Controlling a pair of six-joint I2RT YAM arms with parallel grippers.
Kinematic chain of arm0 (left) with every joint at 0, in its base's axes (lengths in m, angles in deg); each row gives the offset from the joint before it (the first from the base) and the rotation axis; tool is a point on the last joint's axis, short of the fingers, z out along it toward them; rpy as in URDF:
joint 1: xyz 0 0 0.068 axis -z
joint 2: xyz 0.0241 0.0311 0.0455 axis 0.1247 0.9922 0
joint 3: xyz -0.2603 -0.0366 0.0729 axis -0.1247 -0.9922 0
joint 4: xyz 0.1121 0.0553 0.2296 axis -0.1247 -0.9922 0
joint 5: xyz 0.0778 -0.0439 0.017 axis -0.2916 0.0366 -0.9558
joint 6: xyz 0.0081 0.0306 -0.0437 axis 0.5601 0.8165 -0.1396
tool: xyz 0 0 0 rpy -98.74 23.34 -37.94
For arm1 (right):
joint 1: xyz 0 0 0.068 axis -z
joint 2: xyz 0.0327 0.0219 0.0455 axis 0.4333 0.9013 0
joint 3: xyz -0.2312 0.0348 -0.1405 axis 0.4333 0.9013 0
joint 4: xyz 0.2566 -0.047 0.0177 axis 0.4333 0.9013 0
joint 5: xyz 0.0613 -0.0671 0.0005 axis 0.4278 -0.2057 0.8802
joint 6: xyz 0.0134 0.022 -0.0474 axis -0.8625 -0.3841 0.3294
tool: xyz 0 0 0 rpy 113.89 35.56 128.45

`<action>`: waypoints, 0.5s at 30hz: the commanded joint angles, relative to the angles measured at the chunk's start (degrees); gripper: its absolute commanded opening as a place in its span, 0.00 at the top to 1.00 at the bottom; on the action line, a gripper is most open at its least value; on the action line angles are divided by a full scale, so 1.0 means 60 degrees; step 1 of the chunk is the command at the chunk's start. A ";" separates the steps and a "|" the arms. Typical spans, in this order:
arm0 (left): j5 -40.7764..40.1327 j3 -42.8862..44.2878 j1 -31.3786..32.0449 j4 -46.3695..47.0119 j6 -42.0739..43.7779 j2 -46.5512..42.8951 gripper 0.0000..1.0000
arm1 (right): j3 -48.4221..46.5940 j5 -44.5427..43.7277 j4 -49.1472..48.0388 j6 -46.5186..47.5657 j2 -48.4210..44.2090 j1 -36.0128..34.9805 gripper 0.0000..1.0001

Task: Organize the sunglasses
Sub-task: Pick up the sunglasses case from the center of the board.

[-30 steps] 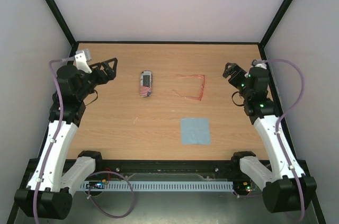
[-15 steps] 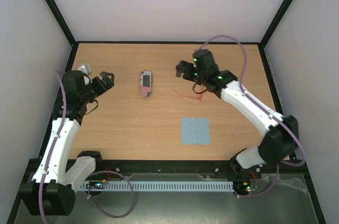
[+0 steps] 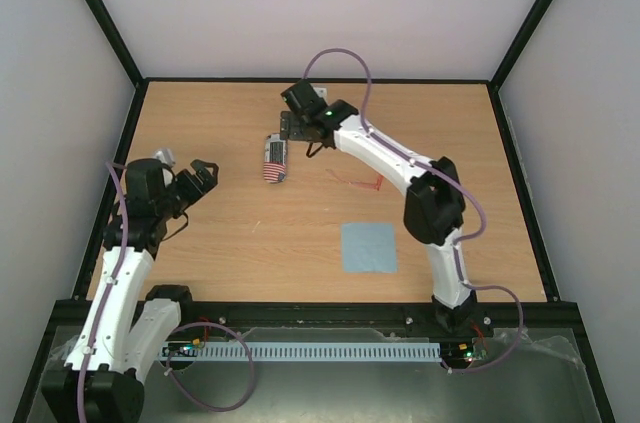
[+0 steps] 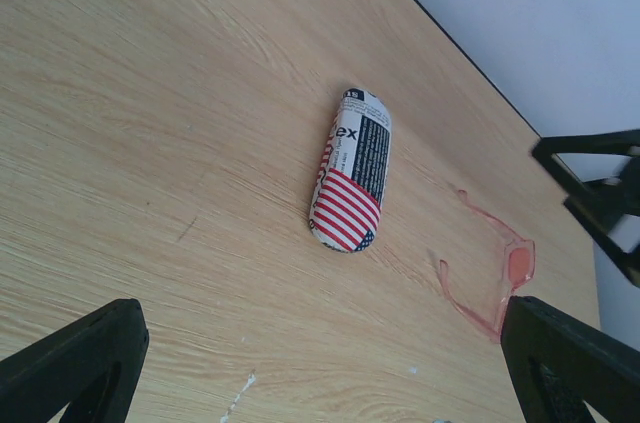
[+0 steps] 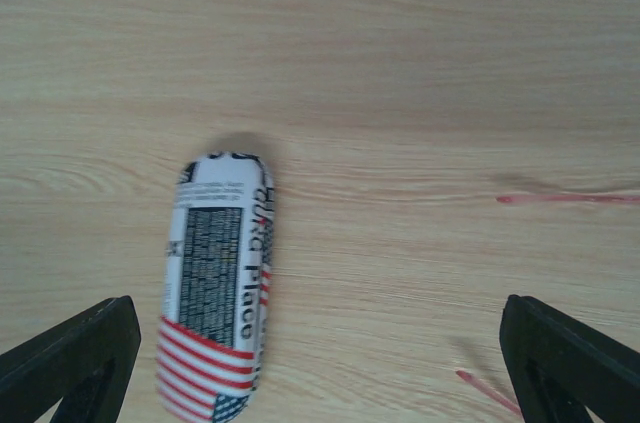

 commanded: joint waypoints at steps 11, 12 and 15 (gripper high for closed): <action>0.0497 -0.0501 -0.0039 -0.0066 0.0001 -0.0504 0.00 | -0.2356 -0.1139 0.0720 -0.1513 0.2780 -0.0977 0.08; 0.0512 -0.0564 -0.0039 -0.0024 0.0013 -0.0513 0.00 | -0.2390 -0.1152 0.0636 -0.1567 0.2870 -0.1013 0.08; 0.0356 -0.0607 -0.0039 -0.0138 0.0142 -0.0510 0.00 | -0.2804 -0.1150 0.0734 -0.1618 0.3371 -0.1109 0.08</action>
